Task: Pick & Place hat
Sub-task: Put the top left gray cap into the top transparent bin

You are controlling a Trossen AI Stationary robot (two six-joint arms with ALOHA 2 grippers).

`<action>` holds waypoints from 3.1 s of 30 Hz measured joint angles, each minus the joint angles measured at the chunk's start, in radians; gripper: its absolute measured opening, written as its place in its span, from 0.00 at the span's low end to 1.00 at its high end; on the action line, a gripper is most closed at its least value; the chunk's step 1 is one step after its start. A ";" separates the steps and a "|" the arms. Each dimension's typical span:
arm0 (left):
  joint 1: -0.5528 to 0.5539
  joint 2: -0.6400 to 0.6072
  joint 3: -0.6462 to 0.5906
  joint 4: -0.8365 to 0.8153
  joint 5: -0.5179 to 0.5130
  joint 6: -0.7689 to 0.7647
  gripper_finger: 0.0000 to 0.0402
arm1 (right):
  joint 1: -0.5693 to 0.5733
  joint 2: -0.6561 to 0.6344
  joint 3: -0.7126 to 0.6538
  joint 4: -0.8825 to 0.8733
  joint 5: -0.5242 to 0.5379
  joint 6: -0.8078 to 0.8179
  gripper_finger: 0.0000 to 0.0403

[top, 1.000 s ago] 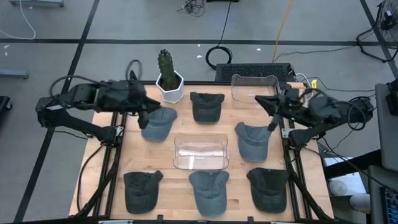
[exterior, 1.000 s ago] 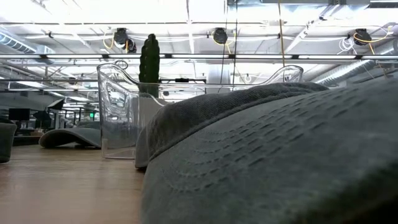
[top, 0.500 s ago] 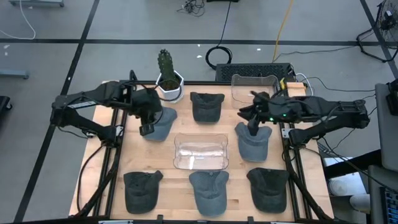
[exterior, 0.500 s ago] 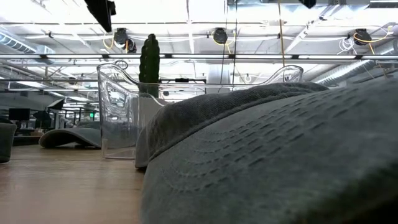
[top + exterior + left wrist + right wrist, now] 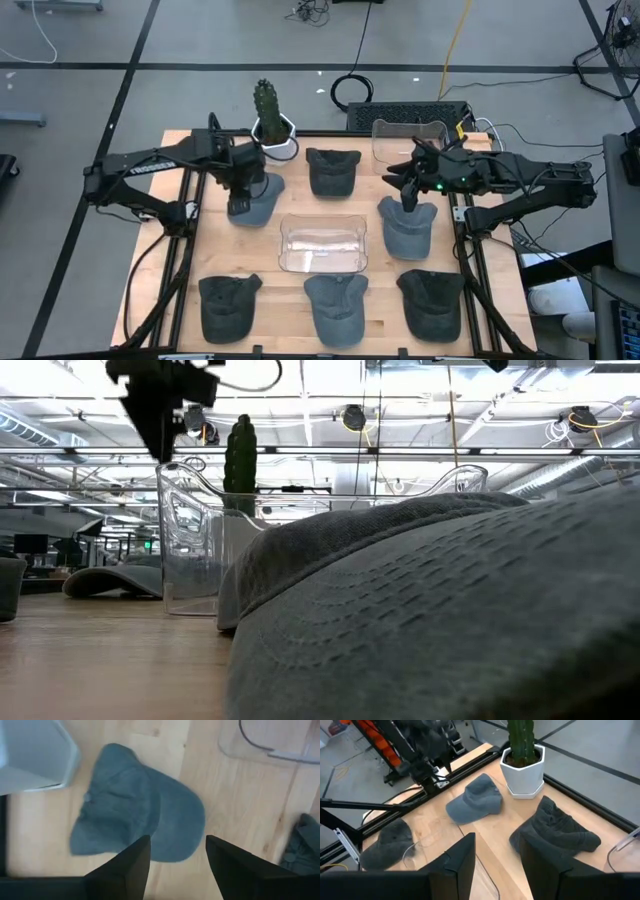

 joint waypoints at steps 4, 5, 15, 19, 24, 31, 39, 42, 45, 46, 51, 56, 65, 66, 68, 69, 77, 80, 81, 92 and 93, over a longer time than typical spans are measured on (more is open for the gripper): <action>0.000 0.000 -0.125 0.068 0.011 0.070 0.46 | 0.000 -0.005 0.000 -0.009 0.000 0.009 0.35; 0.001 0.000 -0.154 0.080 0.011 0.083 0.46 | 0.000 -0.005 0.000 -0.011 0.000 0.010 0.35; 0.001 0.000 -0.361 0.249 -0.154 0.204 0.41 | 0.000 -0.005 0.000 -0.033 0.000 0.037 0.35; 0.001 0.000 -0.409 0.302 -0.158 0.243 0.43 | 0.000 -0.005 0.000 -0.032 0.000 0.045 0.35; 0.001 0.000 -0.440 0.328 -0.193 0.299 0.49 | 0.000 -0.005 0.000 -0.033 0.000 0.093 0.35; 0.009 -0.001 -0.442 0.327 -0.177 0.318 0.58 | 0.000 -0.005 0.000 -0.032 0.000 0.131 0.35; 0.081 -0.001 -0.456 0.422 -0.123 0.357 0.60 | 0.000 0.000 -0.001 -0.002 0.001 0.155 0.35; 0.122 -0.001 -0.457 0.435 -0.122 0.359 0.60 | 0.000 0.004 -0.001 0.018 0.001 0.168 0.35; 0.164 -0.001 -0.457 0.420 -0.085 0.392 0.60 | 0.001 0.013 -0.001 0.040 0.001 0.169 0.35; 0.177 -0.001 -0.457 0.406 -0.068 0.410 0.60 | 0.002 0.019 -0.001 0.042 0.001 0.169 0.35; 0.226 -0.001 -0.457 0.381 0.005 0.475 0.60 | 0.002 0.048 -0.001 0.069 -0.001 0.174 0.35; 0.263 0.000 -0.457 0.383 0.042 0.554 0.60 | 0.002 0.082 -0.001 0.092 -0.017 0.187 0.35; 0.301 0.000 -0.521 0.382 0.056 0.594 0.59 | 0.002 0.122 -0.001 0.109 -0.080 0.196 0.35; 0.301 0.000 -0.528 0.384 0.056 0.592 0.57 | 0.002 0.123 -0.001 0.109 -0.081 0.199 0.35; 0.299 0.000 -0.535 0.384 0.057 0.585 0.53 | 0.002 0.123 -0.001 0.109 -0.080 0.205 0.35; 0.297 0.000 -0.535 0.384 0.057 0.579 0.50 | 0.002 0.123 -0.001 0.109 -0.080 0.205 0.35; 0.273 -0.001 -0.536 0.382 0.051 0.539 0.21 | 0.002 0.122 -0.001 0.109 -0.079 0.179 0.35; 0.257 0.000 -0.515 0.358 0.055 0.505 0.10 | 0.002 0.122 -0.001 0.109 -0.079 0.164 0.35; 0.251 0.000 -0.504 0.349 0.056 0.489 0.07 | 0.002 0.122 -0.001 0.109 -0.078 0.157 0.35; 0.133 -0.029 -0.226 0.140 0.074 0.427 0.02 | -0.014 0.122 -0.001 0.156 -0.078 -0.001 0.35; 0.123 -0.035 -0.193 0.122 0.089 0.416 0.02 | -0.019 0.122 -0.001 0.182 -0.078 -0.020 0.35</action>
